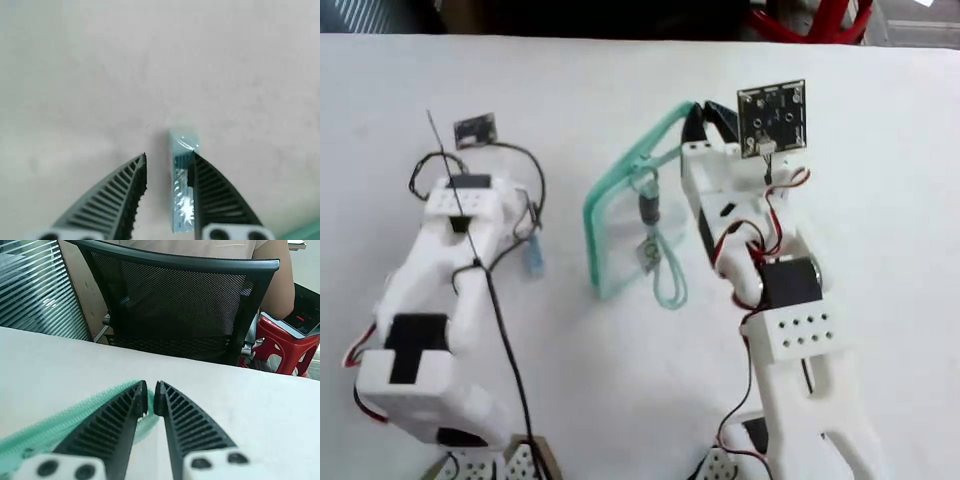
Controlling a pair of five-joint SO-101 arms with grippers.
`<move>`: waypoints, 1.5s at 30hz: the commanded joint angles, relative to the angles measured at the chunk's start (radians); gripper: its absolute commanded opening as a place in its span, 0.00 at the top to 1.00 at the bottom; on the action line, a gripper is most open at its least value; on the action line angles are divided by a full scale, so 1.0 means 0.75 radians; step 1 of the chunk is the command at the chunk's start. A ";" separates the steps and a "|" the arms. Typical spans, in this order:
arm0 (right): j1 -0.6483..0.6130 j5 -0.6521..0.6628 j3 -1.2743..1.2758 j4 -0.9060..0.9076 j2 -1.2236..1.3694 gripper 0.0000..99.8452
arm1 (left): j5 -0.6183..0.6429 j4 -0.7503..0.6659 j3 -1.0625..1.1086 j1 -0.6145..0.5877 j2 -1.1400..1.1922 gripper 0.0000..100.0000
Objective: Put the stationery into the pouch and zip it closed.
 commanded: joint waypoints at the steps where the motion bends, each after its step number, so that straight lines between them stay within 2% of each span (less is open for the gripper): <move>1: -0.024 0.006 0.115 0.007 0.024 0.97 | 0.012 0.010 -0.018 0.060 0.024 0.85; 4: -0.024 0.006 0.115 0.009 0.024 0.97 | 0.020 0.014 -0.016 0.073 0.028 0.85; 9: -0.024 0.006 0.115 0.007 0.024 0.97 | 0.137 0.117 -0.031 0.079 0.021 0.82; 17: -0.024 0.006 0.115 0.007 0.026 0.97 | 0.137 0.123 -0.004 0.091 0.028 0.81; 22: -0.024 0.006 0.115 0.007 0.028 0.97 | 0.141 0.059 0.027 0.095 0.030 0.81; 28: -0.024 0.006 0.115 0.007 0.030 0.97 | 0.137 0.031 0.027 0.097 0.030 0.91; 34: -0.024 0.006 0.117 0.007 0.030 0.97 | 0.131 0.039 0.027 0.099 0.026 0.95; 36: -0.024 0.006 0.117 0.007 0.030 0.97 | 0.063 0.045 0.020 0.101 0.013 0.98; 40: -0.024 0.006 0.117 0.007 0.030 0.97 | -0.035 0.213 -0.041 0.191 -0.093 0.98; 45: -0.021 0.006 0.117 0.007 0.030 0.97 | -0.076 0.413 -0.192 0.330 -0.406 0.98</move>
